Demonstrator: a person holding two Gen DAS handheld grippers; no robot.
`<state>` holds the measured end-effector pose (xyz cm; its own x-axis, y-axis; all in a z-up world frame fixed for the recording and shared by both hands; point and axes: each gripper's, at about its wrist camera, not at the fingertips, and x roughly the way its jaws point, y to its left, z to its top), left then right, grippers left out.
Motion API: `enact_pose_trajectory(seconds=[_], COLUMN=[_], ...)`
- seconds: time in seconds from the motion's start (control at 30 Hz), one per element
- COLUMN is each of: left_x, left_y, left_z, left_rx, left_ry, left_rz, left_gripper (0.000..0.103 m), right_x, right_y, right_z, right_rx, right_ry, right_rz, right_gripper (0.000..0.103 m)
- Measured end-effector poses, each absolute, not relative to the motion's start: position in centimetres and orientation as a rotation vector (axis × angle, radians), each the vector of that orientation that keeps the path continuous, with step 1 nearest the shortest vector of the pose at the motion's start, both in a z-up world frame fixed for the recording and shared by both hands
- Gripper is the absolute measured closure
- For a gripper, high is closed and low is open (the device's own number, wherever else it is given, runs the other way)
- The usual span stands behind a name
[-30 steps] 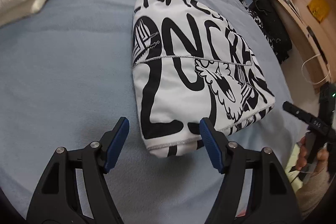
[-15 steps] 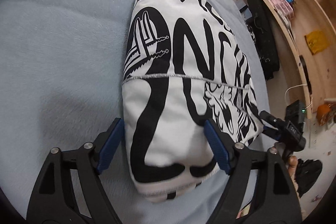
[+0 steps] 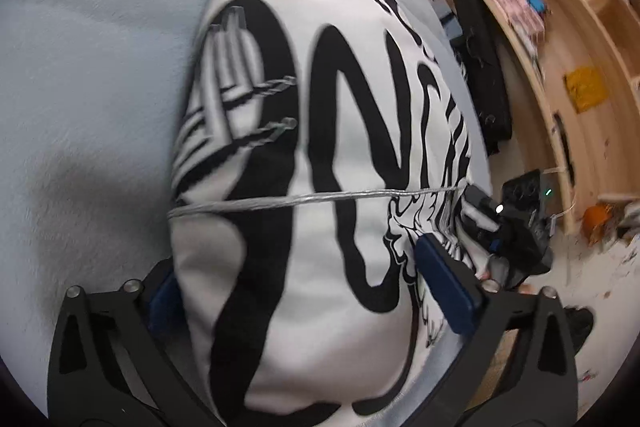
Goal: Fold large clothes
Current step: 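Grasp the folded jacket bundle with both tools and lift it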
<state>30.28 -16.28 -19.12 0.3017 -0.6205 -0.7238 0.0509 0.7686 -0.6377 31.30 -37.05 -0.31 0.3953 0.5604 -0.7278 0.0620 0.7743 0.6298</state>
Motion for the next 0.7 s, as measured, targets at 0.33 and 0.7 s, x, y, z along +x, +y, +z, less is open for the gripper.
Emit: enact_pose_trajectory(seconds=[0.33,0.7], left_x=[32.3,29.6], left_y=[-20.6,-23.7], left_z=[-18.5,-11.4], left_rx=[-0.451,-0.189], left_ry=[1.231,1.051], left_rz=[-0.395,-0.313], left_gripper=[0.010,0.055], right_x=[30.5,27.1], right_y=[-34.5,-24.5], right_z=[1.3,9.0], right_rx=[0.461,0.200], right_ry=[1.116,1.002], right_rz=[0.259,0.292], right_gripper=[0.052,0.080])
